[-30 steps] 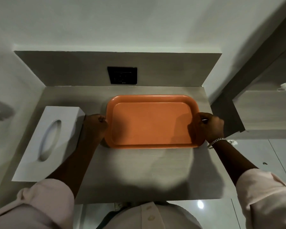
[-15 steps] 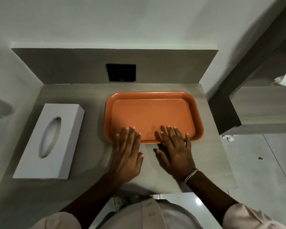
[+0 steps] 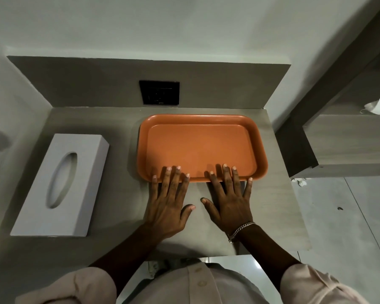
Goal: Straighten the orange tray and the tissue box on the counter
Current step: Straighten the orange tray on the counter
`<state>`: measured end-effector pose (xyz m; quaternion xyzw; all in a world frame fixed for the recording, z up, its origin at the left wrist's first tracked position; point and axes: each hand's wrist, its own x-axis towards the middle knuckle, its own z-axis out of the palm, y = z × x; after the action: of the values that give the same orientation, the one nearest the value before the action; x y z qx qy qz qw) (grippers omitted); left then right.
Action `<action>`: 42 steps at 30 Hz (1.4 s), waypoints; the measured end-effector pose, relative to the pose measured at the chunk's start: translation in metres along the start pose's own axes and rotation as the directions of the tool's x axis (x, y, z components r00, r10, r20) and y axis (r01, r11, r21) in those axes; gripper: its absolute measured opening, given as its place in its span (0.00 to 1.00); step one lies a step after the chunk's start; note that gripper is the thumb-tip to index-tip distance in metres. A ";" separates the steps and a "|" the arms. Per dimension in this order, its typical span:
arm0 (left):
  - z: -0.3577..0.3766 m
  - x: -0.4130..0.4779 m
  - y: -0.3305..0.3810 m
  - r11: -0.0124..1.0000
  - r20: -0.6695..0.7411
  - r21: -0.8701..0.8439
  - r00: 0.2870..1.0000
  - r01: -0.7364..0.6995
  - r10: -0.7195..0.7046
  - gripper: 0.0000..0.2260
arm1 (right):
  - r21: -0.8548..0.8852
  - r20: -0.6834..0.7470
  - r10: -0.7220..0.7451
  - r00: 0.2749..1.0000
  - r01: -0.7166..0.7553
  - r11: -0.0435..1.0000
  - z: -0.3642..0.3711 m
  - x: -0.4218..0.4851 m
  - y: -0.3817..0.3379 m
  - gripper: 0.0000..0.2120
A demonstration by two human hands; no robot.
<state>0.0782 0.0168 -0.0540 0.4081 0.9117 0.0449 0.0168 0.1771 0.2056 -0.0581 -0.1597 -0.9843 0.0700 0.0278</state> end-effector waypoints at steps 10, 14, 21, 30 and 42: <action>-0.002 0.033 -0.014 1.000 -0.001 0.009 1.000 0.001 -0.001 0.37 | -0.008 0.026 -0.002 1.000 0.003 1.000 -0.003 0.036 0.006 0.36; -0.002 0.043 -0.020 1.000 0.000 0.021 1.000 -0.003 0.003 0.38 | -0.002 0.029 -0.008 1.000 0.008 1.000 -0.003 0.047 0.007 0.36; 0.000 0.045 -0.022 1.000 -0.003 0.005 1.000 -0.010 0.010 0.37 | 0.009 0.019 -0.009 1.000 0.009 1.000 0.001 0.050 0.008 0.36; -0.028 0.026 -0.028 0.970 -0.132 -0.236 0.987 0.056 -0.089 0.32 | 0.166 0.022 -0.110 0.994 0.105 0.981 -0.014 0.042 -0.023 0.38; -0.072 -0.067 -0.102 0.846 -0.295 -0.283 0.798 0.452 -0.525 0.29 | 0.352 0.122 -0.613 0.780 0.544 0.762 -0.009 0.053 -0.143 0.34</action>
<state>0.0422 -0.1052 0.0081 0.1386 0.9640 0.2038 -0.0995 0.0831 0.0897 -0.0270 0.1692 -0.9591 0.2231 -0.0424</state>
